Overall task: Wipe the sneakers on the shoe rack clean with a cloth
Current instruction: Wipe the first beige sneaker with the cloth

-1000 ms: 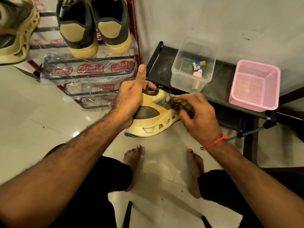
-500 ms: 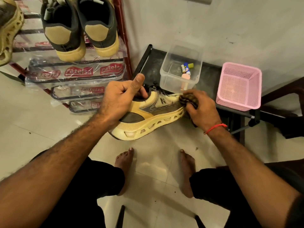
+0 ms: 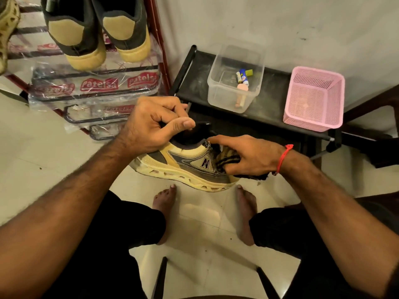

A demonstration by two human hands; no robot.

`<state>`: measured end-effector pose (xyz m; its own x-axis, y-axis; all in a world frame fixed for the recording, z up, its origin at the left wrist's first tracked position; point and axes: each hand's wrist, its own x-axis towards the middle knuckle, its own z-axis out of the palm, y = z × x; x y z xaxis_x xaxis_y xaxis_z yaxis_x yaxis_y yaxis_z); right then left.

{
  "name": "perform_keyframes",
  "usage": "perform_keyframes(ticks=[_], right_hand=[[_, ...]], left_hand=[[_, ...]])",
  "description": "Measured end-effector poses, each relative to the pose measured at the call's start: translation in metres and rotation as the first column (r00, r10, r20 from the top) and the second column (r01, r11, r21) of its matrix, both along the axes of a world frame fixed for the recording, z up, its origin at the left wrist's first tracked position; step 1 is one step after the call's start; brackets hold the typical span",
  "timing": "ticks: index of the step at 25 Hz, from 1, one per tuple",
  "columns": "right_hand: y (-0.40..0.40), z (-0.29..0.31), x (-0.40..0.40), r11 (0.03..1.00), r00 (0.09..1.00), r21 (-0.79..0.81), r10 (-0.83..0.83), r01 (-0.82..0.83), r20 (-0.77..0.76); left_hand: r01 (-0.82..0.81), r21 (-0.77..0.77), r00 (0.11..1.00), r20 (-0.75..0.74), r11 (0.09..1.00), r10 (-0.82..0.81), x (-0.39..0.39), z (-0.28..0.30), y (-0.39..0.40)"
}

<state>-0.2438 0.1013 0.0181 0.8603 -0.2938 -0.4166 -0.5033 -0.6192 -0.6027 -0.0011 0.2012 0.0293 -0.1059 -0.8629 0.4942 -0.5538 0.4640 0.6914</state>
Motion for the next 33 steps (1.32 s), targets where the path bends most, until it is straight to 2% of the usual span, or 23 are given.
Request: perform_keyframes(ticks=[3, 6, 7, 9, 10, 11, 13, 15, 17, 19, 20, 22, 24, 25, 27, 28, 29, 30, 32, 33], right_hand=[[0.009, 0.000, 0.007, 0.997, 0.990, 0.007, -0.082, 0.081, 0.112], [0.022, 0.002, 0.014, 0.980, 0.962, 0.090, -0.191, 0.176, 0.194], [0.025, 0.003, 0.017, 0.969, 0.948, 0.122, -0.236, 0.214, 0.215], [0.029, 0.009, 0.023, 0.929, 0.902, 0.188, -0.357, 0.318, 0.242], [0.031, 0.012, 0.026, 0.904, 0.874, 0.226, -0.415, 0.364, 0.252], [0.032, 0.016, 0.029, 0.876, 0.846, 0.272, -0.465, 0.397, 0.263], [0.036, 0.024, 0.035, 0.830, 0.796, 0.382, -0.527, 0.407, 0.297], [0.043, 0.031, 0.041, 0.792, 0.762, 0.480, -0.560, 0.378, 0.325], [0.052, 0.037, 0.045, 0.748, 0.739, 0.570, -0.587, 0.339, 0.331], [0.050, 0.044, 0.041, 0.712, 0.710, 0.640, -0.608, 0.288, 0.356], [0.045, 0.045, 0.035, 0.732, 0.701, 0.626, -0.595, 0.270, 0.393], [0.031, 0.046, 0.021, 0.839, 0.706, 0.436, -0.522, 0.325, 0.478], [0.031, 0.041, 0.016, 0.908, 0.729, 0.216, -0.418, 0.359, 0.543], [0.041, 0.037, 0.018, 0.938, 0.744, 0.149, -0.340, 0.314, 0.575], [0.073, 0.033, 0.029, 0.998, 0.771, 0.001, -0.054, 0.069, 0.635], [0.083, 0.030, 0.032, 0.995, 0.768, -0.081, 0.101, -0.064, 0.633], [0.081, 0.028, 0.033, 0.978, 0.764, -0.164, 0.203, -0.129, 0.613], [0.069, 0.026, 0.034, 0.969, 0.771, -0.221, 0.223, -0.109, 0.597], [0.045, 0.024, 0.033, 0.963, 0.787, -0.259, 0.107, 0.070, 0.608], [0.045, 0.021, 0.034, 0.958, 0.795, -0.267, 0.083, 0.102, 0.601]], left_hand=[[-0.187, -0.034, 0.968, 0.166, 0.982, 0.191, 0.006, -0.007, -0.007], [-0.331, 0.009, 0.908, 0.273, 0.944, 0.316, 0.016, -0.001, -0.009], [-0.338, 0.037, 0.888, 0.345, 0.941, 0.305, 0.016, 0.003, -0.008], [-0.299, 0.148, 0.807, 0.567, 0.943, 0.167, 0.007, 0.010, -0.001], [-0.302, 0.218, 0.764, 0.638, 0.928, 0.099, -0.001, 0.010, 0.005], [-0.345, 0.250, 0.741, 0.664, 0.905, 0.098, -0.010, 0.009, 0.010], [-0.474, 0.205, 0.756, 0.594, 0.856, 0.276, -0.027, 0.008, 0.019], [-0.576, 0.087, 0.759, 0.425, 0.813, 0.493, -0.035, 0.011, 0.027], [-0.633, -0.015, 0.752, 0.224, 0.774, 0.620, -0.029, 0.008, 0.029], [-0.678, 0.026, 0.735, 0.013, 0.734, 0.678, -0.020, 0.001, 0.029], [-0.698, 0.084, 0.708, -0.073, 0.711, 0.703, -0.017, -0.004, 0.031], [-0.721, 0.181, 0.642, -0.189, 0.669, 0.743, -0.016, -0.015, 0.030], [-0.723, 0.187, 0.616, -0.260, 0.665, 0.744, -0.012, -0.022, 0.023], [-0.718, 0.176, 0.617, -0.285, 0.673, 0.733, -0.010, -0.023, 0.018], [-0.690, 0.202, 0.626, -0.318, 0.695, 0.713, -0.004, -0.025, 0.005], [-0.658, 0.239, 0.638, -0.328, 0.714, 0.697, -0.002, -0.026, 0.000], [-0.618, 0.270, 0.657, -0.339, 0.739, 0.673, -0.002, -0.026, -0.004], [-0.583, 0.286, 0.676, -0.349, 0.760, 0.650, -0.002, -0.027, -0.007], [-0.564, 0.293, 0.687, -0.352, 0.772, 0.636, -0.001, -0.029, -0.011], [-0.577, 0.300, 0.675, -0.349, 0.759, 0.651, 0.002, -0.030, -0.011]])
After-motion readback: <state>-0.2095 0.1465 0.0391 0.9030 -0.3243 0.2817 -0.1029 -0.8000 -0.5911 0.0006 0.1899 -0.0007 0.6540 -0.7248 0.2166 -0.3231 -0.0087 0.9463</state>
